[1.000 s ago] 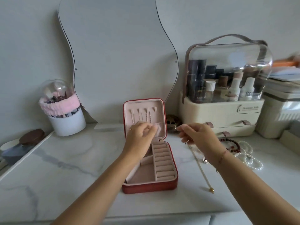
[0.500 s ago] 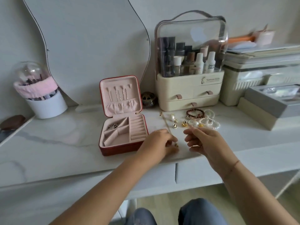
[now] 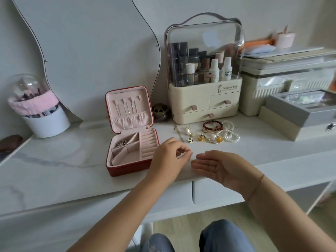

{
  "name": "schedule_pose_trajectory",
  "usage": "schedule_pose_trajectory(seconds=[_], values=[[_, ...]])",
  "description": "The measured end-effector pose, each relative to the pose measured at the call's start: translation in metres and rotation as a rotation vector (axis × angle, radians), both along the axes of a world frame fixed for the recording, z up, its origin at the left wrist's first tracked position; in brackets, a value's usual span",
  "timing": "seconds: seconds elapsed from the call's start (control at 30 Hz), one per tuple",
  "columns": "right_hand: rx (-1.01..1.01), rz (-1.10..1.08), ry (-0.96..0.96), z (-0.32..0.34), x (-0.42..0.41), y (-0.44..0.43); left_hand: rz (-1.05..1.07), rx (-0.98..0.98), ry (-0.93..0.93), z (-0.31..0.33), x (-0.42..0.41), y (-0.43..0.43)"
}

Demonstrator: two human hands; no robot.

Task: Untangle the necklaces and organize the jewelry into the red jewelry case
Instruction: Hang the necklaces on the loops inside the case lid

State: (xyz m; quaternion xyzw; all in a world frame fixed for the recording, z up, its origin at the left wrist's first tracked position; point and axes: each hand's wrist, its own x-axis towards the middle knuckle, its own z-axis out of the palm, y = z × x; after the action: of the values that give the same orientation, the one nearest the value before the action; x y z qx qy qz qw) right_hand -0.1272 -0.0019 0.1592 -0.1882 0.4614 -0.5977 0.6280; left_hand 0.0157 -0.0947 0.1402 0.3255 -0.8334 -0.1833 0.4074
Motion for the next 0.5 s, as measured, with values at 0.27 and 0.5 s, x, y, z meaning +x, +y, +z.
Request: schedule_pose_trajectory(seconds=[0.27,0.5], values=[[0.168,0.153,-0.133,0.013,0.003,-0.063,-0.120,-0.017,-0.079,0.010,0.012,0.013],[0.144,0.070,-0.101,0.040,0.009,-0.112,-0.074,0.224,-0.100,0.033,0.026,0.004]])
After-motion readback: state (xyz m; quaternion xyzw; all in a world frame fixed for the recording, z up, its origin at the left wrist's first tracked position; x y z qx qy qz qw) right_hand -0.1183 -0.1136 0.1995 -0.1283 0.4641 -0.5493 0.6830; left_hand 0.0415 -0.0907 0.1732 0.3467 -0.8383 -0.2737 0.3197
